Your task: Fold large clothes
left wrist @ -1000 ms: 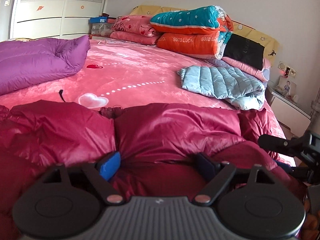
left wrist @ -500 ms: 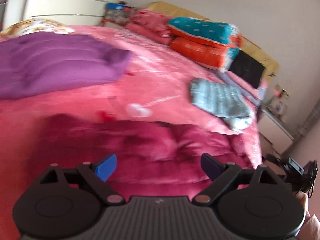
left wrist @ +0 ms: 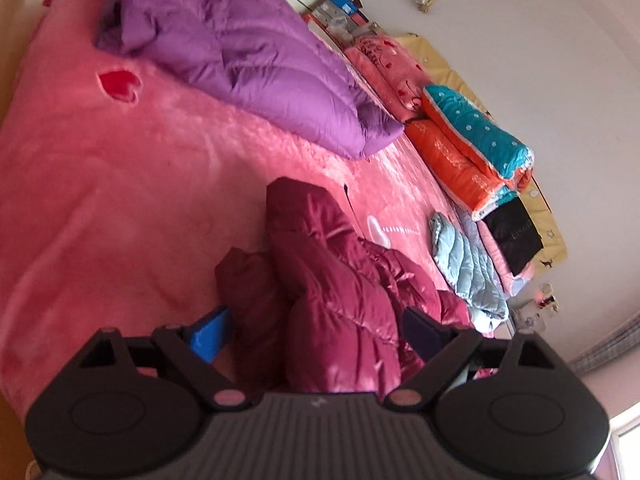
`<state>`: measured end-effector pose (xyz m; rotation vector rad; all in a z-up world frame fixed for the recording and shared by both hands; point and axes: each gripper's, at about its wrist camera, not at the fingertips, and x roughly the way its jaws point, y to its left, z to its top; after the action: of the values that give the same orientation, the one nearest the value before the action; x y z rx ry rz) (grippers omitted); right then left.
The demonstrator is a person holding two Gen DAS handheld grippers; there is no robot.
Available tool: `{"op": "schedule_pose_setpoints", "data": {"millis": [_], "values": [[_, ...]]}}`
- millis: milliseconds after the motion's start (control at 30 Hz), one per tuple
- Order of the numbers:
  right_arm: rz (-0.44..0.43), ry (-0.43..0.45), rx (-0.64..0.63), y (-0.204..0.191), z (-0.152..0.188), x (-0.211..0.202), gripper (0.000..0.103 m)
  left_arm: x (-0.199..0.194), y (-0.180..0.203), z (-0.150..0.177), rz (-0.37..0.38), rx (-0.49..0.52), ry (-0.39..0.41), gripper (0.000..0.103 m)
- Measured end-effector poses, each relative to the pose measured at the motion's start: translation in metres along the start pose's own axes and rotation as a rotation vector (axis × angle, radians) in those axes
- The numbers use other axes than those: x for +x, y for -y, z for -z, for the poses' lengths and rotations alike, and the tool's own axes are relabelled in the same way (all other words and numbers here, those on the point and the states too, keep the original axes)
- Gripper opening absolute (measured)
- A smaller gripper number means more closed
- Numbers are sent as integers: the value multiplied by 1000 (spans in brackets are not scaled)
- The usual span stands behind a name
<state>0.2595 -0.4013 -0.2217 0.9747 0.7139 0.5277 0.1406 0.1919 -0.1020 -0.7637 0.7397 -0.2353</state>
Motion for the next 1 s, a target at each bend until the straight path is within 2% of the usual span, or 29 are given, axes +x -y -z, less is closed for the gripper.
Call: {"op": "schedule_pose_setpoints", "data": {"millis": [133, 233, 333, 400, 533, 633, 767, 833, 900, 967, 1000], "values": [[-20, -31, 2, -3, -1, 7, 103, 15, -4, -1, 27, 21, -45, 92], [-52, -53, 13, -3, -3, 14, 103, 23, -12, -1, 64, -4, -69, 95], [-107, -70, 45, 0, -6, 22, 103, 27, -17, -1, 117, -24, -80, 101], [-141, -76, 75, 5, -9, 26, 103, 30, -16, -1, 139, -22, -96, 101], [-181, -81, 122, 8, -13, 32, 103, 38, -13, 2, 172, 22, -128, 101], [-178, -86, 129, 8, -14, 35, 103, 42, -7, 5, 181, 65, -151, 101], [-115, -71, 91, -5, -13, 37, 103, 50, 2, 7, 189, 124, -168, 101], [-33, -64, 34, -16, -10, 40, 103, 52, 6, 10, 177, 152, -168, 98], [61, -63, -34, -33, -7, 44, 100, 53, 13, 13, 146, 191, -167, 88], [149, -48, -98, -49, -3, 44, 86, 53, 20, 14, 124, 220, -164, 73], [190, -38, -124, -56, 0, 45, 82, 53, 22, 14, 116, 235, -162, 69]]}}
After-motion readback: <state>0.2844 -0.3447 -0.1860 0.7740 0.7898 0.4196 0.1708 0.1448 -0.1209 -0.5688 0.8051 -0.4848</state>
